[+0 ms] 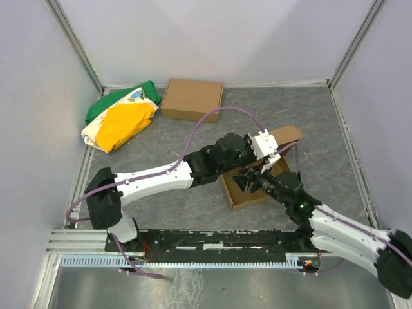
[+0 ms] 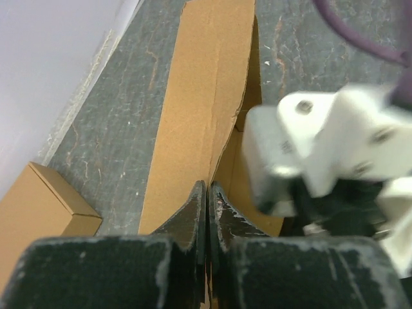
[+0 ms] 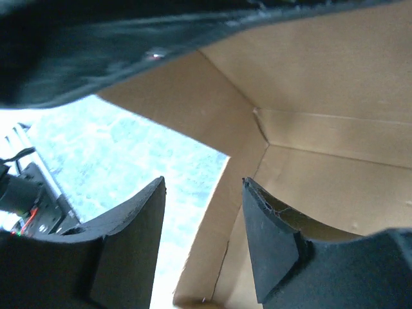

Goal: Fold the paper box

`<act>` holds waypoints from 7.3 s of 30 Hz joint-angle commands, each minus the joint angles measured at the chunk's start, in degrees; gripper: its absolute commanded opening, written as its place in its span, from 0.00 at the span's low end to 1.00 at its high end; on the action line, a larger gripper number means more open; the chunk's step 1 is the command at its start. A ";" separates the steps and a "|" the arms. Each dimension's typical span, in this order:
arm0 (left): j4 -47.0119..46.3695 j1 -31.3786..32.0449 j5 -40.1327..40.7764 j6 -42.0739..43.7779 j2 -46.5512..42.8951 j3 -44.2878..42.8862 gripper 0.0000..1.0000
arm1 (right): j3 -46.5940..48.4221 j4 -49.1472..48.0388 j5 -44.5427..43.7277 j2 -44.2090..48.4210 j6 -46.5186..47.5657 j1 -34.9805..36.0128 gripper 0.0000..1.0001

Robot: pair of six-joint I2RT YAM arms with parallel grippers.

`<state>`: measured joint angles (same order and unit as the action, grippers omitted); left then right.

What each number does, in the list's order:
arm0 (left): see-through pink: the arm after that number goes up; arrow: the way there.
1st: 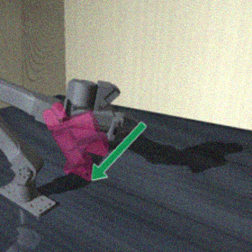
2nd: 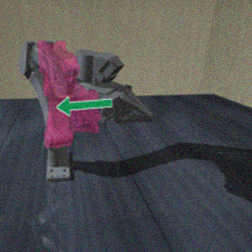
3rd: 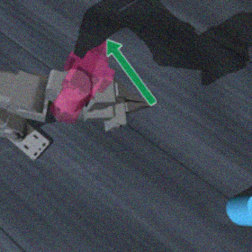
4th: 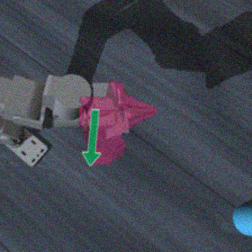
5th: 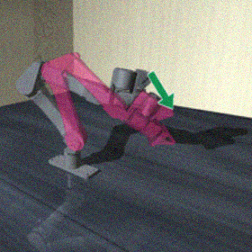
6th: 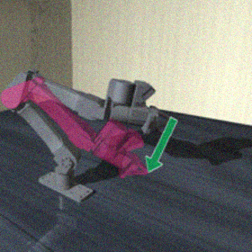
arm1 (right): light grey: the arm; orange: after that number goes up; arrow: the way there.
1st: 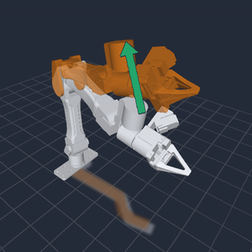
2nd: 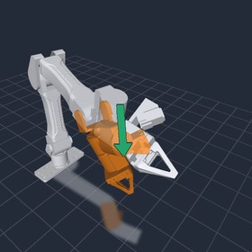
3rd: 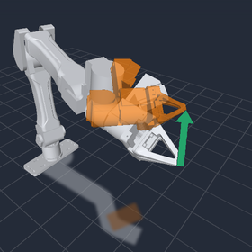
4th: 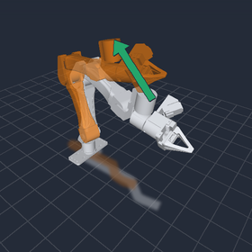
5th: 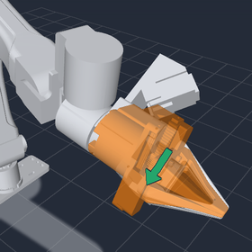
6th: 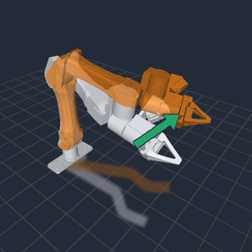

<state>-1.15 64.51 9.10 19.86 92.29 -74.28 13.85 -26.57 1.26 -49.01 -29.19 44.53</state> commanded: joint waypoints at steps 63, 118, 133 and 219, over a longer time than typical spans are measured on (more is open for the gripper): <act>6.16 -0.45 10.56 2.41 -14.28 6.36 0.03 | 45.90 44.08 -22.73 -8.87 9.20 -22.89 0.64; 7.23 -10.97 3.65 1.11 -10.15 -1.93 0.03 | 52.92 31.40 20.03 -40.34 2.48 -36.36 0.52; 8.89 -10.95 -0.10 -0.31 -10.04 -0.91 0.03 | 50.69 31.93 17.47 -40.52 4.37 -32.86 0.52; 18.12 -22.23 25.35 -48.21 -4.14 15.69 0.40 | 35.92 32.33 16.47 -39.66 5.36 -30.49 0.43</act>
<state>20.99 43.86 37.12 -34.81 85.21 -53.43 50.68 8.16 16.47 -92.86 -23.18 12.71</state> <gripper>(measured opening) 0.396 0.438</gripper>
